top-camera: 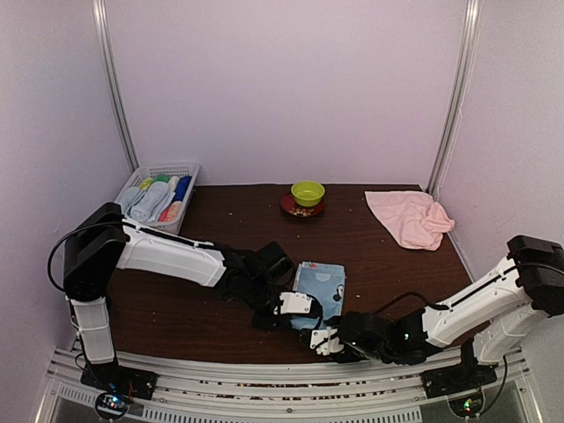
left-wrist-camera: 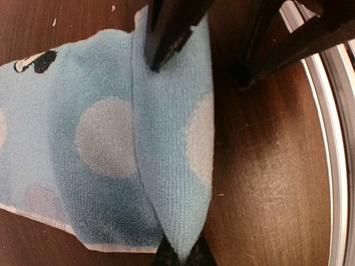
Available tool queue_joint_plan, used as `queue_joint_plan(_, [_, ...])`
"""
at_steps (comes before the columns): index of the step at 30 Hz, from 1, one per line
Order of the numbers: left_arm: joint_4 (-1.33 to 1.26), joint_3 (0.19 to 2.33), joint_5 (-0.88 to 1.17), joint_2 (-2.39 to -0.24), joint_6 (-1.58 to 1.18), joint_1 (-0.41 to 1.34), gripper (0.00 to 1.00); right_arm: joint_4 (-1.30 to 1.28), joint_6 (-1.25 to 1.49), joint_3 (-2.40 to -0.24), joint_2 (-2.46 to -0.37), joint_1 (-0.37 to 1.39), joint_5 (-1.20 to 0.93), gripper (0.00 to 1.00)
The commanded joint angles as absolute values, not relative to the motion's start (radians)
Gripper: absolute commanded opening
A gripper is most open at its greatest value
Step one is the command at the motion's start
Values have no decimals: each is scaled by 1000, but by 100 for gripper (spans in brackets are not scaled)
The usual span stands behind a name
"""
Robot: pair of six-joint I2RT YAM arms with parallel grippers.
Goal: Roll the towels
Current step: Roll the towel at the center of the board.
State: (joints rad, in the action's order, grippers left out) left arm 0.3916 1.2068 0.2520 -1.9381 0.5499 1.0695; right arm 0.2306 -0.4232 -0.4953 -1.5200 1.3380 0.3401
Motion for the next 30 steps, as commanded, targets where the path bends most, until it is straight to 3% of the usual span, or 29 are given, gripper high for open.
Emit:
queue_joint_plan(1, [482, 1201, 272, -1980, 557, 1068, 0, 195, -417, -515, -1556, 1342, 463, 49])
queue_joint_plan(6, [482, 1197, 271, -1980, 560, 1068, 0, 195, -406, -514, -1566, 1342, 478, 42])
queue_joint_plan(12, [483, 1193, 269, -1981, 563, 1069, 0, 179, -387, -528, -1599, 1341, 471, 21])
queue_joint_plan(20, [476, 1183, 254, -1966, 563, 1069, 0, 160, -351, -537, -1595, 1341, 476, 5])
queue_joint_plan(21, [467, 1176, 244, -1957, 561, 1068, 4, 153, -342, -538, -1589, 1340, 467, 2])
queue_joint_plan(23, [444, 1154, 229, -1931, 559, 1068, 27, 140, -325, -540, -1572, 1336, 436, 0])
queue_joint_plan(25, [419, 1130, 217, -1897, 556, 1068, 39, 128, -309, -540, -1555, 1330, 398, 0])
queue_joint_plan(27, [385, 1101, 191, -1857, 547, 1068, 58, 105, -295, -546, -1541, 1322, 367, 0])
queue_joint_plan(30, [315, 1047, 132, -1792, 534, 1068, 75, 60, -271, -567, -1524, 1302, 304, 0])
